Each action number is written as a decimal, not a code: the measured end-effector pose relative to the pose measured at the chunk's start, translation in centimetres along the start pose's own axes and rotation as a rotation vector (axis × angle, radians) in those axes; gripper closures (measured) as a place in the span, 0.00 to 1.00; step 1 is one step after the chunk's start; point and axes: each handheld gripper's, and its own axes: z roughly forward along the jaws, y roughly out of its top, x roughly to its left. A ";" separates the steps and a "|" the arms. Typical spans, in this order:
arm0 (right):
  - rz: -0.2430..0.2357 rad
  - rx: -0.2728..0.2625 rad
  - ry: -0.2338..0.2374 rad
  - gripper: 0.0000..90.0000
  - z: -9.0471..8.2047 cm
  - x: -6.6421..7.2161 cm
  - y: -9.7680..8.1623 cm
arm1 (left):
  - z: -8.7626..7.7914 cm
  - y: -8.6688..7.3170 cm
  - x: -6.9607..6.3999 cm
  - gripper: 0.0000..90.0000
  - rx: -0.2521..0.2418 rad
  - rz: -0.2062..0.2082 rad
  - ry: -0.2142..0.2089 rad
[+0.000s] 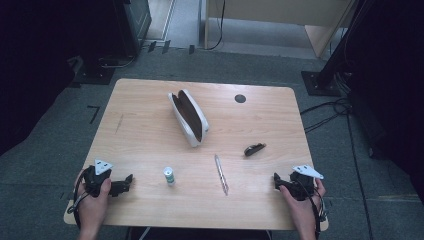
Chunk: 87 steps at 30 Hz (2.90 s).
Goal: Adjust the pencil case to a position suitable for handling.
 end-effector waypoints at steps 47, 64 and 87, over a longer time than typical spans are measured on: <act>-0.132 -0.201 0.304 0.47 -2.1 10.6 11.6 | 0.1 0.1 0.0 0.00 -0.001 0.009 -0.007; -0.167 -0.218 0.356 0.51 -0.4 13.3 14.0 | 0.1 0.1 -0.1 0.00 -0.001 0.012 -0.009; -0.176 -0.181 0.397 0.53 4.5 17.8 17.8 | 0.1 0.1 -0.1 0.00 -0.001 0.018 -0.017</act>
